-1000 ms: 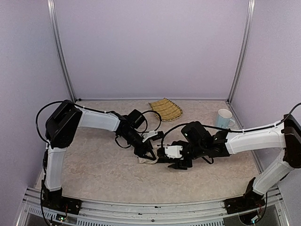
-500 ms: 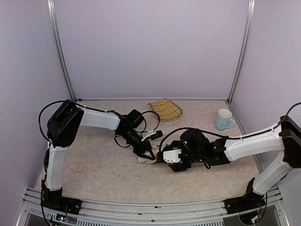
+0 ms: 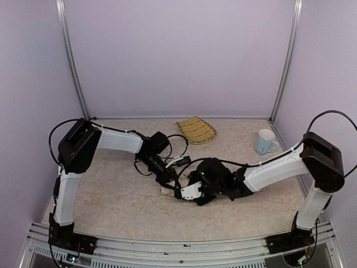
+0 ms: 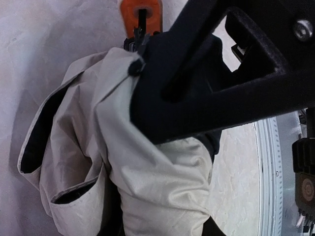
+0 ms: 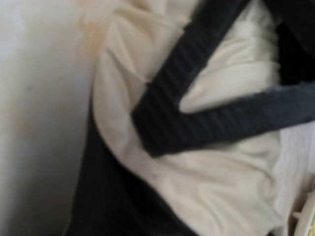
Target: Put away the umbrella
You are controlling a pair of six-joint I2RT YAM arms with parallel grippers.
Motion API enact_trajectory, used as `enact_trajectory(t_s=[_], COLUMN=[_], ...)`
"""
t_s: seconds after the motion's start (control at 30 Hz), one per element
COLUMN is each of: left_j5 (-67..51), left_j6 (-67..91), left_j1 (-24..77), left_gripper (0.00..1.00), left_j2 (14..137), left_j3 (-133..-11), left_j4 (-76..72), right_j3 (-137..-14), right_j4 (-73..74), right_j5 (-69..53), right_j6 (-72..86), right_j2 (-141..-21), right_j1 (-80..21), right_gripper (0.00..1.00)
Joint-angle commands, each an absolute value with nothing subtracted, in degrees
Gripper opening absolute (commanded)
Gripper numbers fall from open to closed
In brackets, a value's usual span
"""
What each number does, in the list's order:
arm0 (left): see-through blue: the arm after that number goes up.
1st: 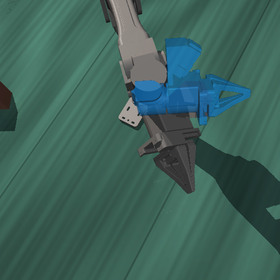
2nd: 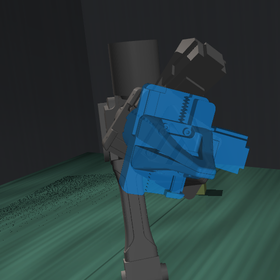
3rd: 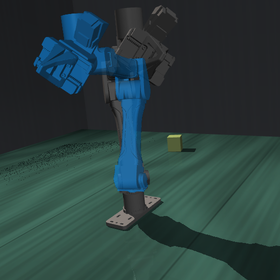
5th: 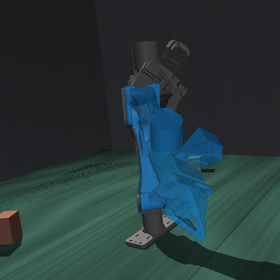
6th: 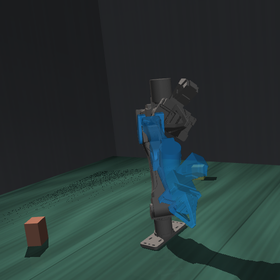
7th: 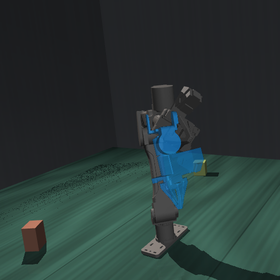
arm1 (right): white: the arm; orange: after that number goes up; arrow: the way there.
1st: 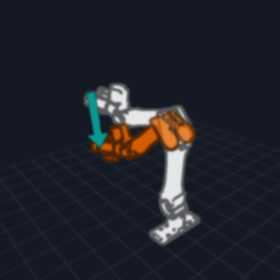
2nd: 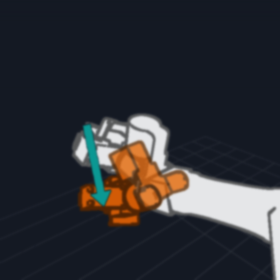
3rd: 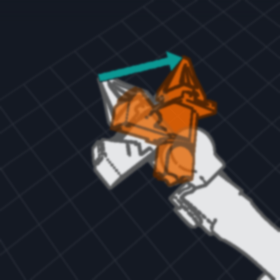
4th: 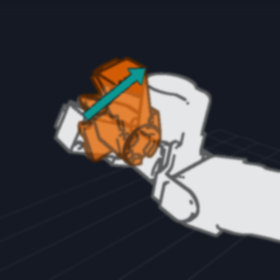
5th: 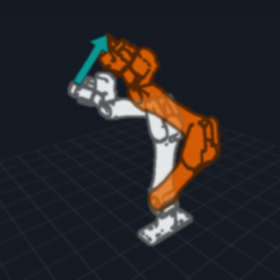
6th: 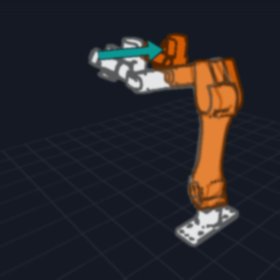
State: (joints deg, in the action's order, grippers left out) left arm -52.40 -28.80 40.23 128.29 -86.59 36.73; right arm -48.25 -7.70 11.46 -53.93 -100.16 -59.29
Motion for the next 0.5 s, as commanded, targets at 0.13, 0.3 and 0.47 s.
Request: enact_trajectory(t_s=[0.13,0.3,0.47], left_j5=[-43.7,-44.5,-45.3], left_j6=[-30.9,-32.5,-34.0], left_j1=[41.0,41.3,41.7], left_gripper=[0.05,0.06,0.16], left_j2=[135.6,135.6,135.4], left_j3=[-82.6,-83.1,-84.0], left_j4=[50.7,51.6,51.4], right_j3=[-53.6,-54.4,-56.8], right_j4=[-3.0,0.2,5.1], right_j5=[12.2,11.1,9.6], right_j6=[-55.1,-53.1,-50.5], right_j2=[-106.4,-107.2,-108.3], right_j1=[-57.5,-57.1,-56.7], right_gripper=[0.65,0.42,0.24])
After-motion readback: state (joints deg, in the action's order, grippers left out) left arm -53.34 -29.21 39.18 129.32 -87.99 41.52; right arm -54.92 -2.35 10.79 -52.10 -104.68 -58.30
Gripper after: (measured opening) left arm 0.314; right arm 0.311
